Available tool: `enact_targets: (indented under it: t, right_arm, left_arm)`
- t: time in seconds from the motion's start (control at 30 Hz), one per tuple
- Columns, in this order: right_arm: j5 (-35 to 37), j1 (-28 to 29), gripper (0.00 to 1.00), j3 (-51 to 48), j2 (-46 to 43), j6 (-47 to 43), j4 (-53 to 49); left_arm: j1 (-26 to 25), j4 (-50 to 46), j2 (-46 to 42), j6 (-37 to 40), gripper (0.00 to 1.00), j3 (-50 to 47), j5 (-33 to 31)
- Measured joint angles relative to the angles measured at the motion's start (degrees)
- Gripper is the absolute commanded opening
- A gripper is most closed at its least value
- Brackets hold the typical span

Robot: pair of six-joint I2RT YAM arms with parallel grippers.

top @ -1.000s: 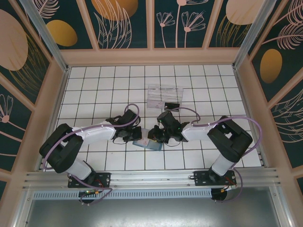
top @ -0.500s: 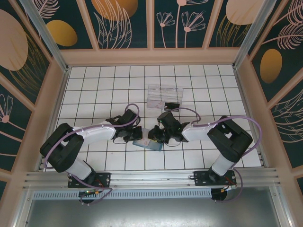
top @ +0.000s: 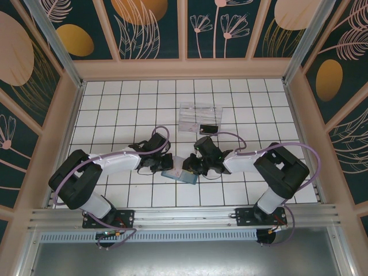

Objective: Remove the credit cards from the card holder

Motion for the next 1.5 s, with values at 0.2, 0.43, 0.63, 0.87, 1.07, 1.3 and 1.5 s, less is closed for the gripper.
enact_targets:
  t: [0.2,0.43,0.63,0.87,1.07,1.3,1.5]
  right_arm:
    - [-0.2,-0.2,0.16,-0.3,0.0,0.1,1.9]
    - [-0.7,-0.9,0.16,-1.5,0.8,1.0,5.5]
    - [-1.4,-1.1,0.15,-2.1,1.1,1.5,7.1]
    - [-1.9,-1.7,0.14,-5.5,0.5,2.7,13.1]
    - [-2.8,-2.4,0.13,-7.5,0.2,3.5,18.2]
    - [-3.2,-3.0,0.09,-8.4,0.2,4.2,20.4]
    - [-3.7,-3.8,0.08,-10.5,-2.5,4.3,20.7]
  left_arm:
    - [0.0,0.2,0.0,0.0,0.08,0.0,0.3]
    - [0.0,0.9,0.1,0.0,0.08,-0.2,0.9]
    - [0.0,1.2,0.2,-0.4,0.08,-0.4,1.1]
    - [0.0,1.5,0.2,-0.9,0.08,-0.5,1.6]
    - [0.0,2.2,0.4,-1.5,0.08,-0.7,2.8]
    - [0.0,2.5,0.6,-1.6,0.08,-0.7,3.0]
    - [-0.4,2.6,0.7,-1.7,0.08,-0.7,3.0]
